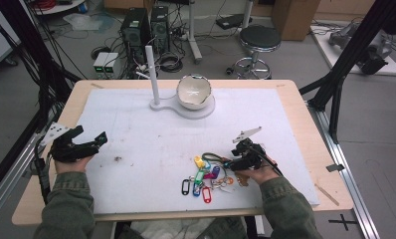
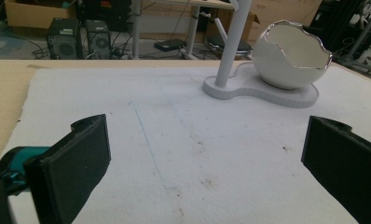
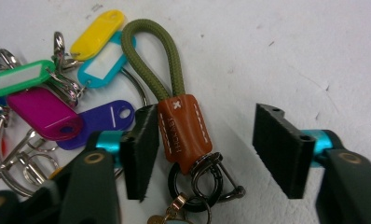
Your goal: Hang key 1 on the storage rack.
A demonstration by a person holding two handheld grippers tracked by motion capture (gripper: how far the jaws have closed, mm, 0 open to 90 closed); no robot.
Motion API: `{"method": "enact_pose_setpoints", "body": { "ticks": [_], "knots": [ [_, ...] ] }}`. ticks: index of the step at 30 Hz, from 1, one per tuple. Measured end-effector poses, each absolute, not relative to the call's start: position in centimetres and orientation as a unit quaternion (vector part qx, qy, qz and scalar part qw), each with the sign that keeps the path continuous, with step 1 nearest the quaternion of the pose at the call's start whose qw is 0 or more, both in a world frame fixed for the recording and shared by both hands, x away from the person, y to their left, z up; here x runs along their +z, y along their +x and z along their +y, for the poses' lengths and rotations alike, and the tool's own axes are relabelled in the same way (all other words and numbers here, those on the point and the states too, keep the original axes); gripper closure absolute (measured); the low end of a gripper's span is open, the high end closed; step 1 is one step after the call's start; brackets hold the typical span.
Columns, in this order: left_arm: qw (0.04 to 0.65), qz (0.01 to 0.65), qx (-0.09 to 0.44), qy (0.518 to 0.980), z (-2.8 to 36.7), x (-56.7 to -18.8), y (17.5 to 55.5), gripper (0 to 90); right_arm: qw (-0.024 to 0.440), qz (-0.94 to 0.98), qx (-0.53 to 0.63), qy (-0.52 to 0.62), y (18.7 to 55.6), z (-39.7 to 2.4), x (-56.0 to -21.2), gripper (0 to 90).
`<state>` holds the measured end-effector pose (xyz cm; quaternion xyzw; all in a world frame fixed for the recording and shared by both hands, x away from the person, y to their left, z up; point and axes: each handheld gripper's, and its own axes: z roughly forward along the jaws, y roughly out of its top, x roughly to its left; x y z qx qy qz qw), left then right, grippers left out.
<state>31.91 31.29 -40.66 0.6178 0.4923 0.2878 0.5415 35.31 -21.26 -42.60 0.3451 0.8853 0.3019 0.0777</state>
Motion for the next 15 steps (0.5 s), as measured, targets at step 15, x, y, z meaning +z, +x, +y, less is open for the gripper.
{"method": "enact_pose_setpoints", "body": {
  "ticks": [15],
  "knots": [
    [0.542,0.493,0.290,0.615,31.29,-40.62,31.84,1.7,0.084,0.893,0.292,0.333,34.78,-20.86,-42.35,73.2]
  ]
}}
